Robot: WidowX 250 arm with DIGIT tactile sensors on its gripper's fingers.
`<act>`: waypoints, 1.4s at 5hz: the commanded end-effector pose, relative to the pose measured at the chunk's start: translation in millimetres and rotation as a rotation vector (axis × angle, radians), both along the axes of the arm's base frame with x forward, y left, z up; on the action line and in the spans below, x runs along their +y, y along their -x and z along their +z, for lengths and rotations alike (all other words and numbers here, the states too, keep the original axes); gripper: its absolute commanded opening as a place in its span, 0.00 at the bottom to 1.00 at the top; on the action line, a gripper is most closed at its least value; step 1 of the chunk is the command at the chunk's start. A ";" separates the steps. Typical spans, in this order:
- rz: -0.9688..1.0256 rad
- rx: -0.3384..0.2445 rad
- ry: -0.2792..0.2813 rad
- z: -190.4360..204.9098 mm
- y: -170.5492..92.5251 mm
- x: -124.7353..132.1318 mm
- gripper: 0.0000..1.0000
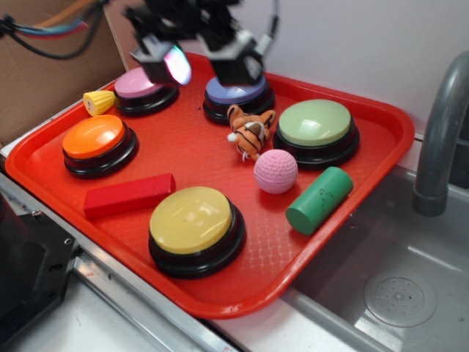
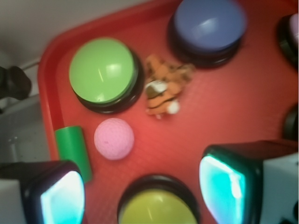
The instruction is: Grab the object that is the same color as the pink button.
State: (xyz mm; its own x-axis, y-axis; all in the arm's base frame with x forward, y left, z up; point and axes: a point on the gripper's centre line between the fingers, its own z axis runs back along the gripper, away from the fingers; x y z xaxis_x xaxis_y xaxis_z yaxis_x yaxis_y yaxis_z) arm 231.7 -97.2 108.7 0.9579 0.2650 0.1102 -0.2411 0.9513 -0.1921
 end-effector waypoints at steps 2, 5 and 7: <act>-0.041 -0.020 0.091 -49.0 -18.9 -22.2 1.00; -0.040 -0.019 0.131 -67.9 -27.3 -28.2 1.00; -0.021 -0.050 0.123 -62.1 -25.9 -28.2 0.00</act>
